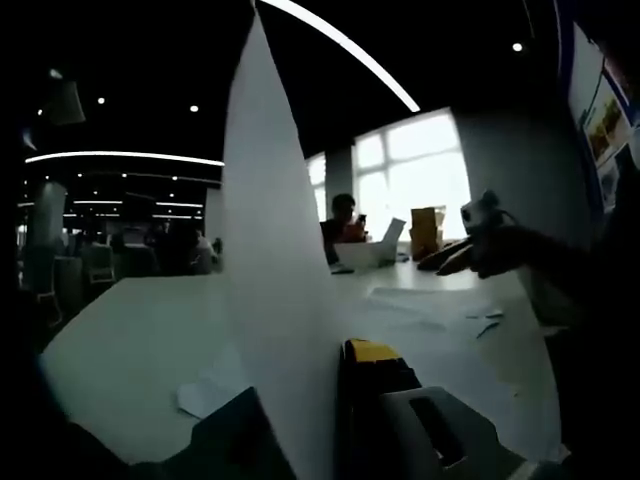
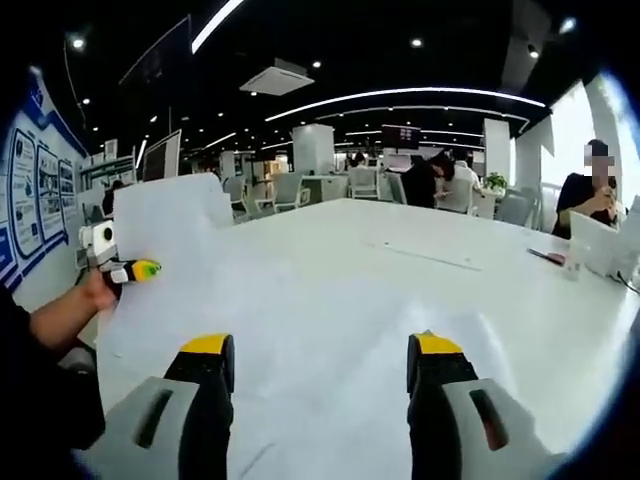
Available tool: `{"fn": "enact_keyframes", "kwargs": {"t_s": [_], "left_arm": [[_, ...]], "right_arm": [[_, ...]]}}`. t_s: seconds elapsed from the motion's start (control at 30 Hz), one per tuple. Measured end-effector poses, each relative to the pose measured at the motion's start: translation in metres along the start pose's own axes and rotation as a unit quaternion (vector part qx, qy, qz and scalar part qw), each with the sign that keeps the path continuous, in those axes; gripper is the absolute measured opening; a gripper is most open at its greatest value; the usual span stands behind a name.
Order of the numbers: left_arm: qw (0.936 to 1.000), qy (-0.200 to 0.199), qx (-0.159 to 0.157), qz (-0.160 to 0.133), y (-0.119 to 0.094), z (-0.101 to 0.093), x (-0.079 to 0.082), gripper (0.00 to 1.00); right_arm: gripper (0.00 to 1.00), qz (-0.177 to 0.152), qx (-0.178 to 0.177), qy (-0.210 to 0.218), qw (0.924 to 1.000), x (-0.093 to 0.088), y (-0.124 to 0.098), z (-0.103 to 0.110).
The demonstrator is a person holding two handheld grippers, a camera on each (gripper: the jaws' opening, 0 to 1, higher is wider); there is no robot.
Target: Organize the stack of printing papers by aligning and flattening the scattered papers on the table
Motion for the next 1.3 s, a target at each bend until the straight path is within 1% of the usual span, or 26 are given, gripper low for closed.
{"fn": "enact_keyframes", "kwargs": {"t_s": [0.23,0.43,1.03,1.3], "left_arm": [[1.0000,0.001,0.000,0.001,0.000,0.000,0.000,0.07],[1.0000,0.002,0.000,0.001,0.000,0.000,-0.001,0.07],[1.0000,0.004,0.000,0.002,0.001,-0.002,-0.001,0.07],[1.0000,0.006,0.001,0.003,0.002,-0.003,0.000,0.07]], "right_arm": [[0.65,0.006,-0.005,0.000,1.0000,0.000,0.008,-0.005],[0.65,0.012,-0.004,-0.001,0.9999,-0.004,0.011,-0.004],[0.65,0.028,-0.011,-0.006,0.9995,-0.005,0.025,-0.009],[0.65,0.036,-0.015,-0.011,0.9992,-0.008,0.030,-0.007]]}}
Point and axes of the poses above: the point that each gripper's makers call its tool centre point, and the gripper's own axes: y roughly forward along the fingers, z roughly to its left, x roughly out of its top, the point moved 1 cm from there along -y, roughly backward along the fingers, and after that the axes turned 15 degrees about -x, right-handed, at the moved point
